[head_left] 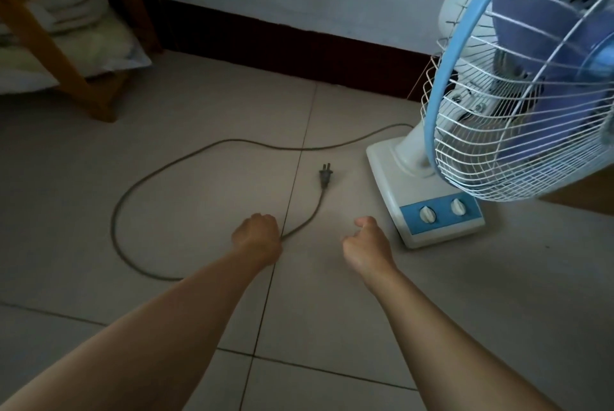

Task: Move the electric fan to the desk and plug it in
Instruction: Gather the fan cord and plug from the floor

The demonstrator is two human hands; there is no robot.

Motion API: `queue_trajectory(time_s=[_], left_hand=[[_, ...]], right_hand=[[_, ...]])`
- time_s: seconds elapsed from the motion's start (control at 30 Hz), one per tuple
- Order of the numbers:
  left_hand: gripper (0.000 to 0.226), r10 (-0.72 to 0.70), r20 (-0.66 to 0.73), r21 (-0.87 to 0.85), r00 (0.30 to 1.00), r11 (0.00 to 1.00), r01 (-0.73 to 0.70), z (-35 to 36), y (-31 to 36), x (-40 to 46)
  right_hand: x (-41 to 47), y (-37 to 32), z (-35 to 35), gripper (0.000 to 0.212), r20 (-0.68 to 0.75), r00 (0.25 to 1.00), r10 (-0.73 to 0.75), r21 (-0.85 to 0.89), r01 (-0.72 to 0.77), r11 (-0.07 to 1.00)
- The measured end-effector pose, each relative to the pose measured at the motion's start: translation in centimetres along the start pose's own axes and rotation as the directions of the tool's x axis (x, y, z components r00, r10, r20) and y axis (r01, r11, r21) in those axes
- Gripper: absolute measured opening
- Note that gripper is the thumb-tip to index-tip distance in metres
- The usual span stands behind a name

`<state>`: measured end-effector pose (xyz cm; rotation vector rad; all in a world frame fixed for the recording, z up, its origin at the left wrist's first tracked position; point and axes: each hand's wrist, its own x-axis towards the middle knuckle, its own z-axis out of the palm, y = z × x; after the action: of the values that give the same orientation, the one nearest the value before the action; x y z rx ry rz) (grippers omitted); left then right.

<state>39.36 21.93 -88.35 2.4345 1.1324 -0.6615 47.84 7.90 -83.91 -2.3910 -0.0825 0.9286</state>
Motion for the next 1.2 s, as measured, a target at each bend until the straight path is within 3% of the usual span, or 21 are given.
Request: queue_trajectory(time_s=[0.1,0.2,0.3,0.4,0.47,0.6,0.87,1.03,1.1,1.2], left_hand=[[0.027,0.038,-0.039,-0.067,0.999,0.997,-0.041,-0.5,-0.2,-0.2],[0.008,0.113,-0.028,-0.294,0.993,0.949,-0.116,-1.9,-0.6,-0.7],[0.012,0.223,0.008,-0.497,0.975,0.847,-0.190,-3.8,-1.1,-1.8],[0.008,0.294,0.015,-0.537,0.956,0.808,-0.241,-5.9,-1.1,-3.1],[0.006,0.344,0.035,-0.533,0.938,0.800,-0.274,-6.9,-1.2,-3.9],[0.010,0.358,0.056,-0.463,0.932,0.836,-0.293,-8.3,-2.7,-5.0],[0.032,0.124,0.078,-0.478,0.989,0.876,-0.072,-10.4,-8.2,-5.0],[0.037,-0.041,0.104,-0.499,0.994,0.862,0.088,-10.3,-5.2,-5.9],[0.037,-0.087,0.136,-0.581,0.987,0.800,0.150,-10.1,-3.0,-6.2],[0.033,-0.067,0.242,-0.754,0.968,0.614,0.231,-10.0,0.1,-6.6]], right_hand=[[0.2,-0.2,0.0,0.049,-0.014,1.000,-0.012,-0.023,0.011,1.000],[0.4,-1.3,0.6,0.028,-0.021,1.000,-0.009,0.003,0.009,1.000],[0.8,-2.7,1.6,0.027,-0.048,0.995,0.082,0.243,-0.068,0.968],[0.4,-4.0,1.7,0.017,0.084,0.979,0.184,0.591,-0.198,0.782],[-0.1,-4.7,1.4,0.013,0.159,0.973,0.168,0.696,-0.231,0.680],[-0.6,-4.4,0.3,0.029,0.053,0.977,0.206,0.698,-0.183,0.693],[-1.1,2.5,-5.7,0.039,-0.193,0.912,0.362,0.590,-0.187,0.786],[-2.4,5.9,-8.2,0.032,-0.258,0.868,0.423,0.666,-0.158,0.729],[-2.9,6.3,-8.5,0.022,-0.272,0.872,0.407,0.687,-0.120,0.717],[-3.5,6.1,-8.3,0.021,-0.196,0.913,0.358,0.779,-0.076,0.623]])
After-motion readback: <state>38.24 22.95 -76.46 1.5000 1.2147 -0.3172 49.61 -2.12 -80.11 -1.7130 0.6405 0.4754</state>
